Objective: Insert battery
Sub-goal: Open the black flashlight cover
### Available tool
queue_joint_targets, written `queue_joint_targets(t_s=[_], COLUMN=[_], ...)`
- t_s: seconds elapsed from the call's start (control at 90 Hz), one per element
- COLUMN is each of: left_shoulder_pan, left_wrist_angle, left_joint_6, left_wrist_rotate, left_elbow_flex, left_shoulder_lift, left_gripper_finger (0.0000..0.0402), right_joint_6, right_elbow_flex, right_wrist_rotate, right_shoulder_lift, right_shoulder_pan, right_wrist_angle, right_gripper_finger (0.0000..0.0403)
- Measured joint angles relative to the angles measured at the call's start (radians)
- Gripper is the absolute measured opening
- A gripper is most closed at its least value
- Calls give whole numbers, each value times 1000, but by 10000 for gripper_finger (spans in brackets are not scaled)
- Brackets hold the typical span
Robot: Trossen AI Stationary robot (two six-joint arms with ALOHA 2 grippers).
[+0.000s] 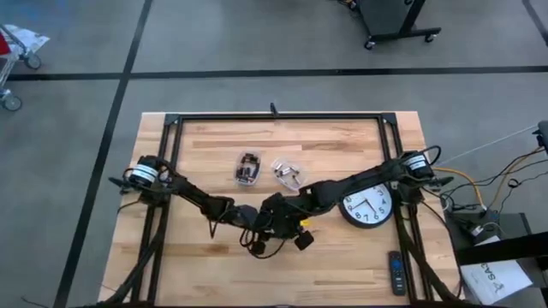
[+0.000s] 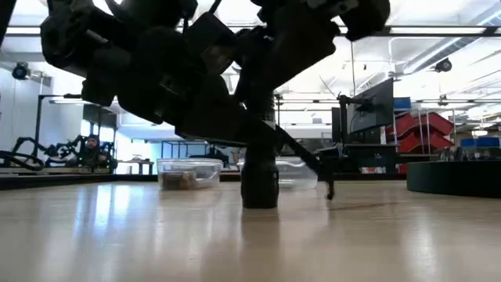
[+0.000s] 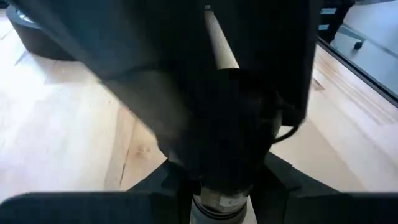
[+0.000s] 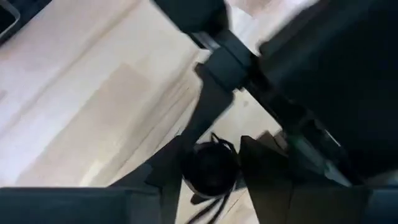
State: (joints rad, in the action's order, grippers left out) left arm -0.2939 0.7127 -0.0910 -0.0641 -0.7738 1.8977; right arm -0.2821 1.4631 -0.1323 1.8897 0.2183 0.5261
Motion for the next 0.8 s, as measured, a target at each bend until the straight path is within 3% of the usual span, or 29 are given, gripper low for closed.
queue_joint_targets(t_s=[0.189, 0.367, 0.578, 0.8], left_shoulder_pan=[0, 0, 0, 1], left_wrist_angle=[-15, -14, -15, -15], left_joint_6=[19, 20, 23, 24], left_wrist_rotate=[-40, -74, -85, -87], left_elbow_flex=[-1, -1, 0, 0], left_shoulder_lift=[-2, -2, -2, -1], left_gripper_finger=[94, 94, 94, 94], right_joint_6=[343, 614, 763, 875], right_elbow_flex=[2, 2, 2, -13], right_wrist_rotate=[128, 248, 445, 476], right_shoulder_lift=[-10, -7, -7, -6], right_shoulder_pan=[31, 80, 135, 147], right_wrist_angle=[17, 22, 22, 19], right_gripper_finger=[189, 190, 165, 129])
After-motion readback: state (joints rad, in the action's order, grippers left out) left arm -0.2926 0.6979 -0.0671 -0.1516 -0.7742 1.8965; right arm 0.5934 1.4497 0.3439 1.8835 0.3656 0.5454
